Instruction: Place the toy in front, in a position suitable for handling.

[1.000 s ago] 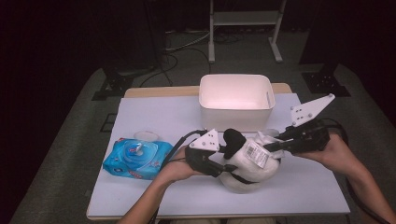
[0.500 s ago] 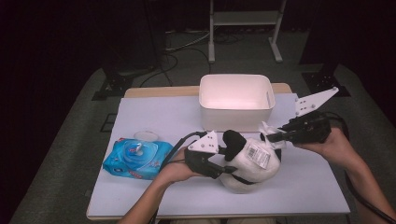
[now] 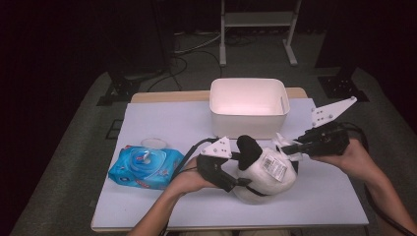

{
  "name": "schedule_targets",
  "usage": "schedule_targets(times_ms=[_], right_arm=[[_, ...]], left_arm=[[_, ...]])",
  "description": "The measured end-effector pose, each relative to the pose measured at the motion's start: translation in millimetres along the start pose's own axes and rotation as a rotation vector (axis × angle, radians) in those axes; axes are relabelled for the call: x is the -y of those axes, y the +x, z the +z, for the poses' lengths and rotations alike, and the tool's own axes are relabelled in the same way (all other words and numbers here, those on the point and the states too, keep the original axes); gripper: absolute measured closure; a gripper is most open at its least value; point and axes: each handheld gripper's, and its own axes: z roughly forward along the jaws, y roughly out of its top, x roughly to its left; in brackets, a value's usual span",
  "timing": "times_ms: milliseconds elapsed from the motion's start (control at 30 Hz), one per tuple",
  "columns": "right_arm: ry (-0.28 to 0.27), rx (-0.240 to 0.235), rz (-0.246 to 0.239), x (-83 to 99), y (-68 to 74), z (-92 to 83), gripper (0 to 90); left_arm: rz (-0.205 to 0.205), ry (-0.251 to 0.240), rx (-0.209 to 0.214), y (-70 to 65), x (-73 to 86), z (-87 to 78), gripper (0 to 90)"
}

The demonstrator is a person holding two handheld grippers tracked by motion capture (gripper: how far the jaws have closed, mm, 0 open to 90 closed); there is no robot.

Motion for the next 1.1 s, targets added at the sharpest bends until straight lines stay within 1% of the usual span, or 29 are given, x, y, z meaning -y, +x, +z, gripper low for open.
schedule_targets(times_ms=[100,133,200,233,300,333,367,400,533,600,633,667,733,867,933,1000,1067,1100], right_arm=[[-0.003,-0.009,-0.005,-0.8,2.6,1.1,81.9],[-0.001,-0.018,-0.012,-1.5,3.7,2.6,81.9],[-0.003,-0.030,-0.020,-3.1,6.6,6.1,81.8],[-0.002,-0.034,-0.028,-4.2,8.1,8.3,81.8],[0.003,-0.035,-0.044,-6.5,10.9,10.6,81.8],[0.006,-0.034,-0.047,-7.0,11.0,10.4,81.9],[0.007,-0.028,-0.047,-7.2,10.6,9.3,81.9],[0.007,-0.020,-0.047,-7.2,10.1,7.8,81.9],[0.020,0.007,-0.037,-6.2,5.5,3.4,81.9],[0.019,0.022,-0.033,-5.2,2.8,1.1,81.9],[0.016,0.022,-0.030,-4.5,1.7,-0.3,81.8],[0.016,0.026,-0.030,-3.8,1.0,-2.3,81.8],[0.011,0.032,-0.028,-1.7,1.2,-6.6,81.8],[0.002,0.039,-0.008,6.5,1.8,-16.2,81.8],[0.002,0.028,0.004,10.1,4.7,-18.7,81.8],[0.005,0.024,-0.003,12.3,8.4,-18.6,81.9],[-0.006,-0.007,-0.006,13.1,13.1,-17.7,81.9],[-0.005,-0.014,-0.010,12.9,15.5,-16.3,81.8]], left_arm=[[0.004,0.001,0.019,-0.2,-3.7,3.0,19.0],[0.005,0.002,0.022,-0.7,-4.5,3.7,18.1],[0.013,0.003,0.033,-0.7,-6.1,5.1,18.7],[0.023,-0.002,0.046,-1.4,-5.8,5.3,22.9],[0.027,-0.005,0.054,-2.1,-4.8,4.4,31.7],[0.037,-0.010,0.054,-2.3,-4.0,3.4,36.8],[0.035,-0.014,0.056,-2.5,-3.4,3.0,40.5],[0.032,-0.015,0.063,-2.7,-3.3,3.1,41.9],[0.061,-0.011,0.069,-5.7,-4.6,4.2,42.6],[0.058,-0.009,0.066,-5.9,-4.9,4.1,42.6],[0.057,-0.009,0.067,-5.5,-4.8,3.9,42.6],[0.049,-0.012,0.064,-5.2,-4.4,3.6,42.8],[0.043,-0.014,0.064,-3.6,-3.2,2.5,43.0],[0.026,-0.019,0.056,-1.7,-1.3,0.2,43.1],[0.025,-0.019,0.053,-1.5,-0.6,-0.8,43.0],[0.023,-0.018,0.048,-1.5,-0.5,-1.3,43.0],[0.010,-0.018,0.043,-0.1,-0.6,-1.8,43.0],[0.006,-0.019,0.044,0.3,-0.8,-1.5,43.0]])
